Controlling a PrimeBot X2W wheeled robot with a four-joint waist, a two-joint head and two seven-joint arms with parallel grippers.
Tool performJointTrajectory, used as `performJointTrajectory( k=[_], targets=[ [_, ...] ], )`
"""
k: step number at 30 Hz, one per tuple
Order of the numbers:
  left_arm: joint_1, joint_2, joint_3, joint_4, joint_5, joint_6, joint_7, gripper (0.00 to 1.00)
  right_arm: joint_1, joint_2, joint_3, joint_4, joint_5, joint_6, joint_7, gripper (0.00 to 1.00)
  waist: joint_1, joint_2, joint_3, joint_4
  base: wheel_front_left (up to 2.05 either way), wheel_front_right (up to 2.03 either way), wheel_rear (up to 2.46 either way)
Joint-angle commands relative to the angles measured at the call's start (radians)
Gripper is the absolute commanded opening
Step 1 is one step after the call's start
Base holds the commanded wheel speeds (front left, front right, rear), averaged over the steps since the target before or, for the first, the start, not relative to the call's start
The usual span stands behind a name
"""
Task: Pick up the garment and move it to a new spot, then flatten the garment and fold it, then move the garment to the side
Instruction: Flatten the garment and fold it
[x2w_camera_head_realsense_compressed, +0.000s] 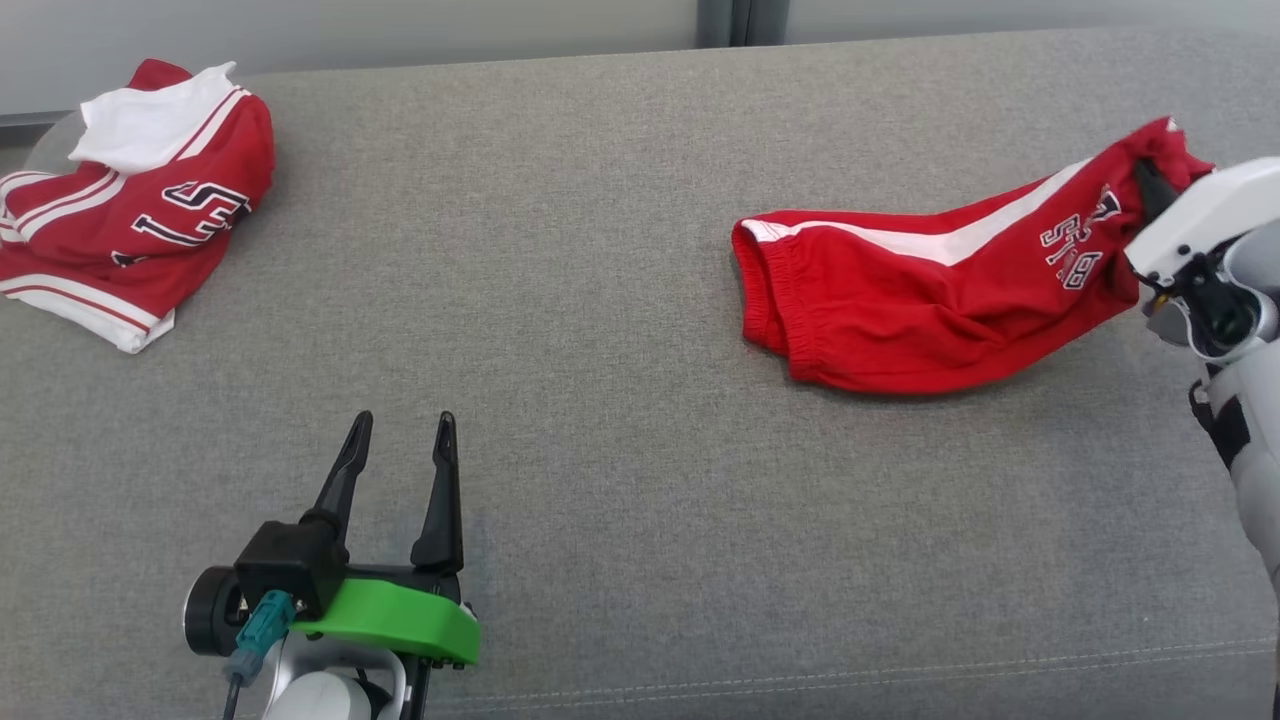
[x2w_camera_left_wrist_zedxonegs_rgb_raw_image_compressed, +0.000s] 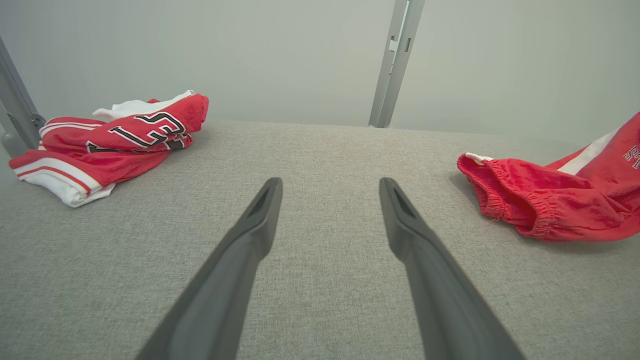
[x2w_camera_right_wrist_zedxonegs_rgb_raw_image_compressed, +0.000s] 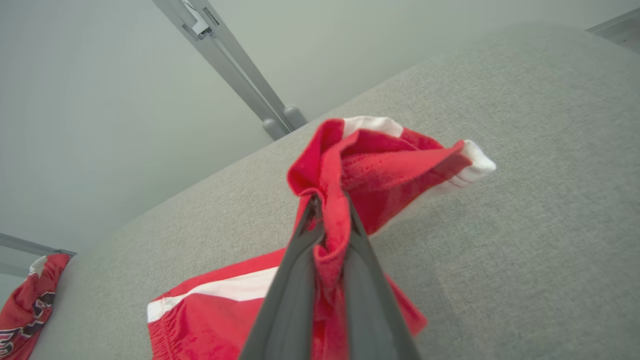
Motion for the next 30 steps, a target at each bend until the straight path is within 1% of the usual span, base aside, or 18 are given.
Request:
performJointTrajectory(
  k=[1, 7, 14, 21, 30],
  targets=[
    [-0.009, -0.004, 0.000, -0.001, -0.005, 0.005, -0.003, 1.00, -0.027, 0.017, 0.026, -0.009, -0.018, 0.000, 0.011, 0.00, 0.0000, 0.0000, -0.007, 0.010, 0.00, 0.00, 0.00],
    [0.005, -0.009, 0.004, 0.006, -0.016, 0.008, -0.011, 1.00, -0.057, 0.080, 0.123, -0.058, -0.033, 0.000, 0.060, 0.00, 0.0000, 0.0000, -0.021, 0.033, 0.00, 0.00, 0.00],
    [0.004, -0.018, 0.006, 0.006, -0.019, 0.010, -0.018, 1.00, -0.013, 0.138, 0.250, -0.099, -0.048, 0.000, 0.116, 0.00, 0.0000, 0.0000, -0.024, 0.060, 0.00, 0.00, 0.00],
    [0.003, -0.024, 0.006, 0.007, -0.024, 0.008, -0.025, 1.00, 0.027, 0.163, 0.342, -0.099, -0.059, 0.000, 0.148, 0.00, 0.0000, 0.0000, -0.018, 0.081, 0.00, 0.00, 0.00],
    [-0.003, -0.032, 0.009, 0.011, -0.026, 0.009, -0.029, 1.00, 0.062, 0.176, 0.419, -0.080, -0.068, 0.000, 0.149, 0.00, 0.0000, 0.0000, -0.007, 0.086, 0.00, 0.00, 0.00]
  ],
)
